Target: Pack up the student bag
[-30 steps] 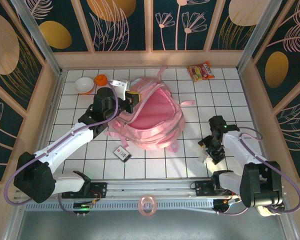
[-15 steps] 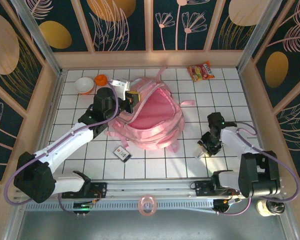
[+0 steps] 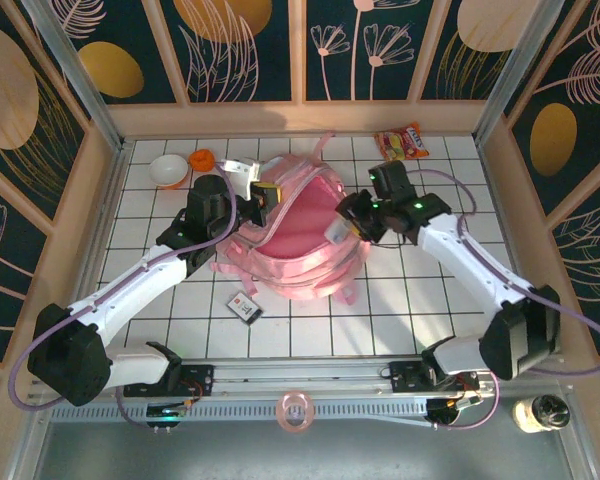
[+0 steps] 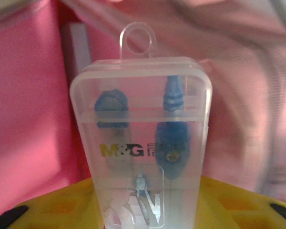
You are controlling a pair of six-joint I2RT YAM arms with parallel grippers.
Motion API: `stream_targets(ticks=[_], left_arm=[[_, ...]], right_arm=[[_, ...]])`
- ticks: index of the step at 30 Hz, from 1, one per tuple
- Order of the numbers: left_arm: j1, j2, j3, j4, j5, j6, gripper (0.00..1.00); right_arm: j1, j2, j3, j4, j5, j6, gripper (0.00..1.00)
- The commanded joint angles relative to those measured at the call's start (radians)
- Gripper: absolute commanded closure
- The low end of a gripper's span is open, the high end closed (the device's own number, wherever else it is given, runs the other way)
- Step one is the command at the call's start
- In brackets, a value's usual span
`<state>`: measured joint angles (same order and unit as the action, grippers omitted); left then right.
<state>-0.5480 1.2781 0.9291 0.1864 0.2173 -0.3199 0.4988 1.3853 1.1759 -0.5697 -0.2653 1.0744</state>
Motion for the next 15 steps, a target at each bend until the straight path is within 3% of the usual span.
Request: stream_targets(ticks=[1, 2, 4, 7, 15], left_arm=[[0.003, -0.014, 0.037, 0.178, 0.015, -0.01, 1.0], [0.004, -0.014, 0.037, 0.177, 0.014, -0.009, 1.0], [0.003, -0.017, 0.037, 0.173, 0.008, -0.007, 1.0], [0.004, -0.011, 0.037, 0.166, 0.008, -0.008, 1.0], [0.004, 0.024, 0.019, 0.177, 0.064, 0.029, 1.0]], right_arm=[[0.034, 0.068, 0.036, 0.166, -0.088, 0.065, 0.4], [0.039, 0.085, 0.047, 0.176, -0.096, 0.065, 0.29], [0.043, 0.092, 0.064, 0.181, -0.083, 0.034, 0.22], [0.043, 0.03, 0.011, 0.231, -0.045, 0.02, 0.17], [0.043, -0.228, -0.253, 0.633, -0.083, 0.104, 0.15]])
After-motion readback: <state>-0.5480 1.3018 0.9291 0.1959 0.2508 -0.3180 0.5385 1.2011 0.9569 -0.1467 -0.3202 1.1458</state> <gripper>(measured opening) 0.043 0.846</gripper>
